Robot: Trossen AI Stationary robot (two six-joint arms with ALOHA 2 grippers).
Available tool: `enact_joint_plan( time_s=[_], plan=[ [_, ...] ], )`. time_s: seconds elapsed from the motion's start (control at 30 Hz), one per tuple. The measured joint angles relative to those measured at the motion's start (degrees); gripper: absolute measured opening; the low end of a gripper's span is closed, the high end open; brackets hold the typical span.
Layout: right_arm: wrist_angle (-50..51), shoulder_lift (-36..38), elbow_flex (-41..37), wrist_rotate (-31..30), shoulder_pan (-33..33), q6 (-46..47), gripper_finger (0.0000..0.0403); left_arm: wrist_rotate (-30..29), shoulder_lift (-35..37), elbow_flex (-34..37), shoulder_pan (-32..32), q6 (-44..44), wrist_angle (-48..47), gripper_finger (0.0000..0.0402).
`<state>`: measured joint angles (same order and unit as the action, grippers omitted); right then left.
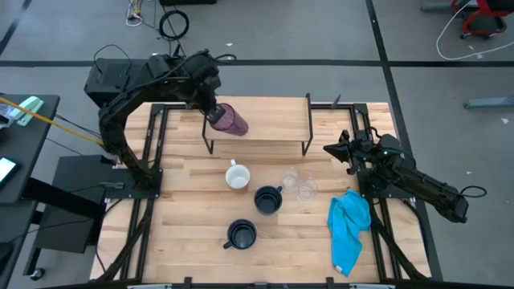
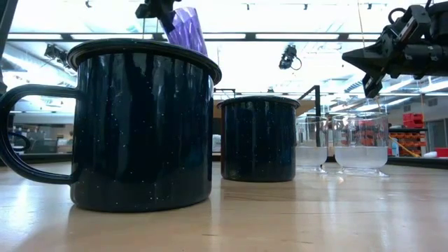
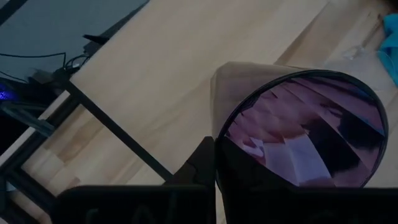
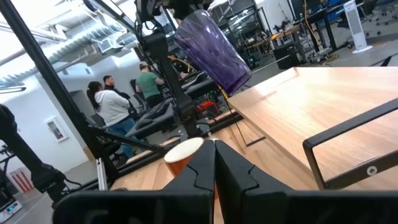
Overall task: Stack small to large cups/mugs on shelf
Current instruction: Put the violet cup on the shelf
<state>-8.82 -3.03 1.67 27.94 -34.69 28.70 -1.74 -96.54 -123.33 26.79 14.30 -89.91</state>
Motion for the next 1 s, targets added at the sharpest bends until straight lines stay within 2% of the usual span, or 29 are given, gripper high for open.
enact_joint_plan(
  time_s=[0.17, 0.27, 0.4, 0.5, 0.73, 1.0],
  plan=[
    [-0.29, 0.00, 0.00, 0.01, 0.25, 1.25, 0.0012, 0.02, -0.35, 3.75, 0.00, -1.19, -0.16, 0.0009],
    [-3.89, -0.80, 0.00, -0.64, 1.37, 1.66, 0.0016, 0.02, -0.35, 3.93, 0.00, -2.57, -0.04, 0.0009],
    [-9.39, -5.80, 0.89, -5.08, 3.47, 0.94, 0.0020, 0.04, -0.32, 3.93, 0.49, -4.60, -0.08, 0.0009],
    [-9.59, -13.19, 4.31, -8.61, 3.83, -1.92, 0.0020, -0.13, -0.32, 3.93, 1.39, -6.41, -0.08, 0.0009],
    [-9.37, -37.84, 18.88, -8.77, 5.41, -11.08, 0.0020, -0.15, -0.32, 3.93, 3.80, -10.89, -0.10, 0.0009],
    [-0.61, -60.28, 37.56, -8.90, 5.36, -18.93, 0.0018, -1.73, -0.21, 3.93, 4.28, -15.15, -0.04, 0.0011]
  ],
)
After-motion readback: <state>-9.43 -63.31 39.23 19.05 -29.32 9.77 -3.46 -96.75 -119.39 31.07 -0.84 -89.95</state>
